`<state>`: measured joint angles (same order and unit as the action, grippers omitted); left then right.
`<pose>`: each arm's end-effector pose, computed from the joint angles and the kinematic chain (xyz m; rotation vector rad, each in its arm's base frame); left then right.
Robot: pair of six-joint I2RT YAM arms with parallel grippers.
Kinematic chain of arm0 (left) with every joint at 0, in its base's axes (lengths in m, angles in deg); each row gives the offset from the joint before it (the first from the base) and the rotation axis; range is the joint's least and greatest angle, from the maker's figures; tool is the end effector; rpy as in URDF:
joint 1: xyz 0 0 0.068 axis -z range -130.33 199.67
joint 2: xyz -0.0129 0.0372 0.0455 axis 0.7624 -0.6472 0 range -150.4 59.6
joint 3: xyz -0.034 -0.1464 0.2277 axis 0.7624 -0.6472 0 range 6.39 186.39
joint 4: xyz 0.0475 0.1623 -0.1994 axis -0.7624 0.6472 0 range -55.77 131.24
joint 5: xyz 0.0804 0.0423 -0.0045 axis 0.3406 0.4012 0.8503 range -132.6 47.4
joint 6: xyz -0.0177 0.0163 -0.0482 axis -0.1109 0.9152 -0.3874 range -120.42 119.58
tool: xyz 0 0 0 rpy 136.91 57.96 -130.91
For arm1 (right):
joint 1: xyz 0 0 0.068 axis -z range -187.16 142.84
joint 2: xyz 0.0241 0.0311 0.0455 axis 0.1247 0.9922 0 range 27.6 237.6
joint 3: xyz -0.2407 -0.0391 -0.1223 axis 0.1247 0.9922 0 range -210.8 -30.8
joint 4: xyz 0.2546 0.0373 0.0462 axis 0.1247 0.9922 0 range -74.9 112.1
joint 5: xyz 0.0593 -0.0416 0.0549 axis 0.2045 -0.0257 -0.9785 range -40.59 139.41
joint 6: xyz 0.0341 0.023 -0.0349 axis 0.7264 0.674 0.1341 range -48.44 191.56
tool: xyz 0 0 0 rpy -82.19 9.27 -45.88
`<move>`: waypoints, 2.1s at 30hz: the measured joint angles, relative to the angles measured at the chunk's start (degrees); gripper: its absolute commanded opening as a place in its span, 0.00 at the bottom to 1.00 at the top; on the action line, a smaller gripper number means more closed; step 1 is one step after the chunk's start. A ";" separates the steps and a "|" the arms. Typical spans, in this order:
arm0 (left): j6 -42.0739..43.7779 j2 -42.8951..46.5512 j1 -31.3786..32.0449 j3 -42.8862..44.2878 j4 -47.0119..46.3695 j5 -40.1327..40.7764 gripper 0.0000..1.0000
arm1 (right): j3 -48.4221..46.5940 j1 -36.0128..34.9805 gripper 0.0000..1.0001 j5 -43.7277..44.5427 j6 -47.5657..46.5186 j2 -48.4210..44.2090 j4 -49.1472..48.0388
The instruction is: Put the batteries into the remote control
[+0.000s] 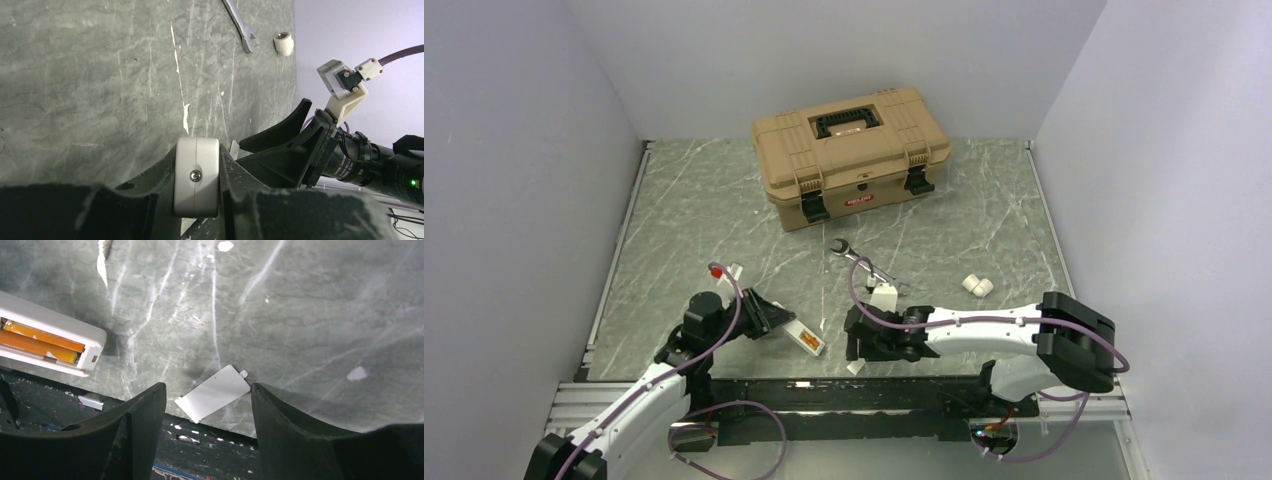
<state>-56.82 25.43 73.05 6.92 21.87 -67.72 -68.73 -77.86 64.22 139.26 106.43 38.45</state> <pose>0.1204 -0.0686 0.1375 -0.2943 2.1351 -1.2986 0.0881 0.2239 0.1598 0.0097 2.7095 0.4535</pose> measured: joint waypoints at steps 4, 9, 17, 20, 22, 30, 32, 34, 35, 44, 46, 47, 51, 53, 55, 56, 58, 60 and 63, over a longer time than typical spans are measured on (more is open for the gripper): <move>0.04 0.63 -0.39 0.00 0.74 -0.02 0.01 | -1.70 0.55 0.66 -0.61 -5.09 2.58 -2.45; 0.33 1.70 -1.40 0.00 1.81 -0.04 0.00 | -4.52 0.94 0.66 -2.82 -12.31 6.84 -7.34; 1.60 4.48 -4.22 0.00 5.11 -0.31 0.01 | -8.09 0.96 0.64 -7.98 -19.87 12.09 -13.94; 1.95 4.57 -4.92 0.00 5.73 -0.57 0.01 | -8.09 0.92 0.64 -8.35 -20.61 12.11 -14.03; 2.19 4.42 -5.29 0.00 5.97 -0.83 0.00 | -8.09 0.90 0.64 -8.20 -20.74 12.02 -13.84; 2.32 3.80 -6.05 0.00 5.81 -2.12 0.00 | -9.16 -1.16 0.65 -4.70 -21.31 11.17 -6.27; 2.34 3.91 -6.14 0.00 5.90 -2.21 0.00 | -10.08 -2.78 0.62 -3.80 -21.20 11.52 -3.52; 2.40 4.15 -6.23 0.00 6.16 -2.23 0.00 | -11.26 -4.46 0.59 -2.78 -20.94 12.37 -1.53; 2.54 4.46 -6.29 0.00 6.29 -2.23 0.01 | -12.02 -5.35 0.57 -2.27 -20.50 12.94 -0.31; 2.73 5.20 -6.49 0.00 6.69 -2.32 0.00 | -17.68 -11.17 0.40 1.95 -17.51 17.90 6.16; 2.73 5.22 -6.49 0.00 6.73 -2.36 0.00 | -18.43 -11.58 0.38 2.80 -17.09 18.53 7.17; 2.73 5.22 -6.54 0.00 6.73 -2.45 0.00 | -18.73 -11.74 0.36 3.21 -16.85 18.80 7.67; 2.73 5.22 -6.56 0.00 6.71 -2.51 0.01 | -19.08 -12.00 0.31 4.39 -16.02 19.12 8.72; 2.71 5.20 -6.60 0.00 6.69 -2.54 0.00 | -19.06 -12.00 0.29 4.59 -15.54 19.12 8.92; 2.73 5.20 -6.69 0.00 6.67 -2.54 0.01 | -19.06 -12.02 0.29 4.68 -15.17 19.10 9.09; 2.73 5.20 -6.69 0.00 6.67 -2.54 0.01 | -19.06 -12.02 0.29 4.68 -15.02 19.08 9.14; 2.73 5.16 -6.69 0.00 6.62 -2.56 0.01 | -18.95 -12.07 0.29 4.74 -14.99 18.95 9.31; 2.73 5.07 -6.69 0.00 6.60 -2.64 0.01 | -18.56 -12.13 0.29 4.76 -15.10 18.53 9.49; 2.73 4.70 -6.69 0.00 6.40 -2.73 0.01 | -17.59 -12.24 0.28 4.66 -15.67 17.35 10.45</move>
<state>-54.09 30.13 66.36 6.92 28.28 -70.45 -86.33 -90.10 68.87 123.59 123.78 48.90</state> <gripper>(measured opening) 0.279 0.297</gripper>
